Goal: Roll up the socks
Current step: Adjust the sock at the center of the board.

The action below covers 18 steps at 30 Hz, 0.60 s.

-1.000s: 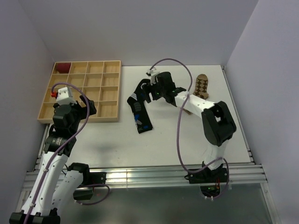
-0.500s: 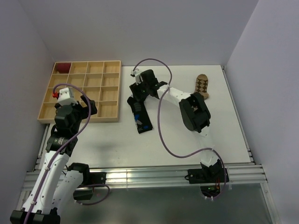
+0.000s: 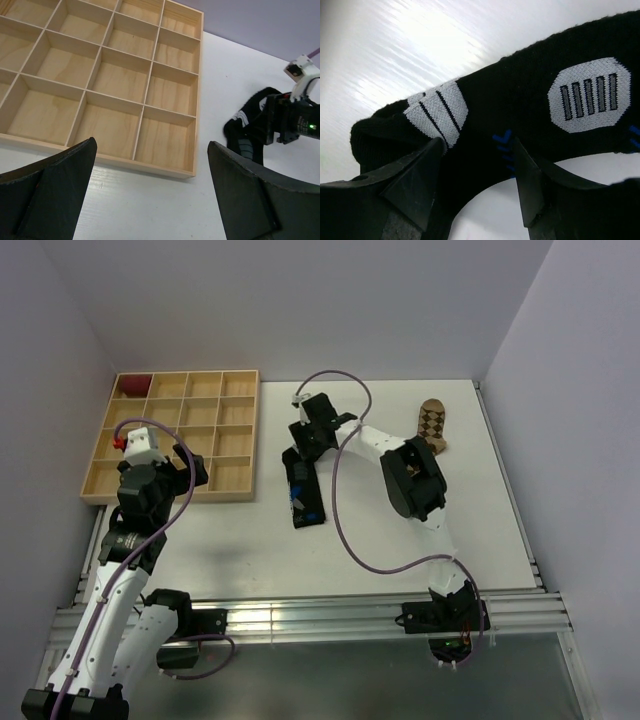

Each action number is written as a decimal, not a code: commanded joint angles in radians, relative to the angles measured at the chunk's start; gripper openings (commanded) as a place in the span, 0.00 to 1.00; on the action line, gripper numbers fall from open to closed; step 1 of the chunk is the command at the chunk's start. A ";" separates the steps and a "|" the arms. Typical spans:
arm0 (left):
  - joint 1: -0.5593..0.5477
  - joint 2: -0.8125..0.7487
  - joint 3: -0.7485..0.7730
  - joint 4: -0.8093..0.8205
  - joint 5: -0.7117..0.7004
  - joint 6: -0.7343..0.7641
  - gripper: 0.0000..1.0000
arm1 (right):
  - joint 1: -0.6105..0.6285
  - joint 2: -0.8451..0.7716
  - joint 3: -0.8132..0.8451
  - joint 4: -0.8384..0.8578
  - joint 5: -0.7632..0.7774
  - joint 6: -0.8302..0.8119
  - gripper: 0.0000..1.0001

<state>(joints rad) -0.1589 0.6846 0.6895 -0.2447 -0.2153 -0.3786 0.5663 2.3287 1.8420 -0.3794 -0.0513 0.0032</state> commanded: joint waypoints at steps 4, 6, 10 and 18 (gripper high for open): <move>-0.004 -0.005 0.002 0.031 -0.010 0.010 1.00 | -0.152 -0.159 -0.245 0.010 0.114 0.320 0.64; -0.004 -0.007 0.001 0.031 -0.010 0.010 1.00 | -0.180 -0.186 -0.271 0.019 0.123 0.357 0.64; -0.004 -0.007 0.001 0.030 -0.007 0.010 0.99 | -0.204 -0.238 -0.300 0.062 0.094 0.366 0.66; -0.004 -0.011 0.002 0.019 -0.007 0.009 0.99 | -0.139 -0.482 -0.429 0.163 0.088 0.242 0.73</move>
<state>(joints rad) -0.1589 0.6846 0.6895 -0.2493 -0.2153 -0.3786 0.3702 2.0129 1.4509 -0.2981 0.0334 0.3073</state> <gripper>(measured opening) 0.995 0.722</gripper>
